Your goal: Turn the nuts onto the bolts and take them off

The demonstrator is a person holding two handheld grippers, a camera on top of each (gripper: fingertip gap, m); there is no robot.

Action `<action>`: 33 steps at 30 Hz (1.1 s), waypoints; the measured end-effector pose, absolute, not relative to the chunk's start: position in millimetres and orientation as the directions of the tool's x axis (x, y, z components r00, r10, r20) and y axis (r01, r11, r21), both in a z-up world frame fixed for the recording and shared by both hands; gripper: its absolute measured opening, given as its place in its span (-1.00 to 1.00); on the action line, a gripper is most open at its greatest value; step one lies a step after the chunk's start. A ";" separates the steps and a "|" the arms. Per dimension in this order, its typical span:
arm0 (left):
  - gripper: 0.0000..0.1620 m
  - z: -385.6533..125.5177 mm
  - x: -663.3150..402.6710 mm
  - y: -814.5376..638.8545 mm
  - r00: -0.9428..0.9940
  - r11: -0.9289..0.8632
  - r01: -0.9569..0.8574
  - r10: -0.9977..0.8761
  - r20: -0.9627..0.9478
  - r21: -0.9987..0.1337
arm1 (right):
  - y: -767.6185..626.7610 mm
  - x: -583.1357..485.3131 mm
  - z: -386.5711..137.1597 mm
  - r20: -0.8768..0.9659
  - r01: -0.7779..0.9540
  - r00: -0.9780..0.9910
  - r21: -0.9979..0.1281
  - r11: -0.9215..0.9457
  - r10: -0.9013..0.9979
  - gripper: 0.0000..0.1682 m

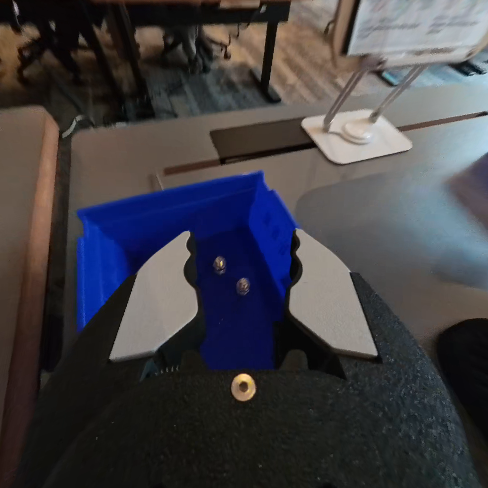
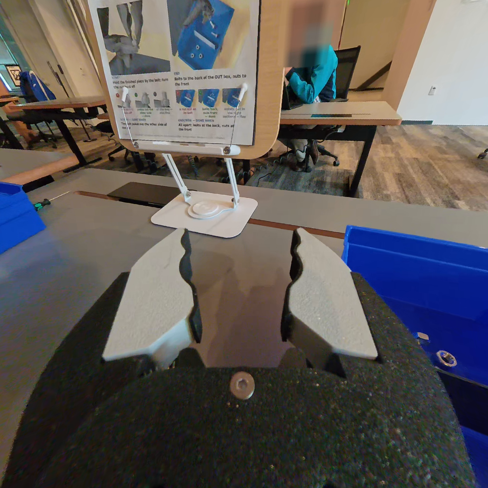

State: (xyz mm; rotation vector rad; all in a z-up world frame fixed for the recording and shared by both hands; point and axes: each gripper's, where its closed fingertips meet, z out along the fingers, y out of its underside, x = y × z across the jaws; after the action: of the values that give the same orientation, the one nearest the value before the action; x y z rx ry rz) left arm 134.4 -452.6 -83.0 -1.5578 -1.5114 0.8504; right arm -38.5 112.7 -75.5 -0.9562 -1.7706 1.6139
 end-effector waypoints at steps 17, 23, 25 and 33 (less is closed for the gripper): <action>-0.53 -205.1 114.0 -488.7 0.155 -0.139 0.737 0.987 -0.035 -0.662 | 108.0 -35.6 -77.9 -0.055 0.138 -0.622 -0.990 0.040 0.781 -0.17; -0.54 -225.1 112.8 -487.5 0.179 -0.133 0.755 0.984 0.006 -0.642 | 107.2 -35.0 -78.6 -0.061 0.142 -0.629 -0.989 0.038 0.775 -0.19; -0.53 -229.5 111.2 -485.9 0.190 -0.137 0.753 0.982 0.013 -0.644 | 107.0 -35.4 -80.5 -0.056 0.147 -0.629 -0.988 0.048 0.776 -0.19; -0.47 -240.4 106.9 -482.2 0.252 -0.204 0.725 0.968 -0.022 -0.658 | 107.9 -34.4 -78.9 -0.069 0.151 -0.632 -0.988 0.035 0.772 -0.20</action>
State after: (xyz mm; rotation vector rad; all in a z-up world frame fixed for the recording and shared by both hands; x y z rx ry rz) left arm 106.9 -482.2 -240.4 -2.0006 -1.5337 0.6006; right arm -34.4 107.9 -78.9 -0.9315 -1.8233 1.6379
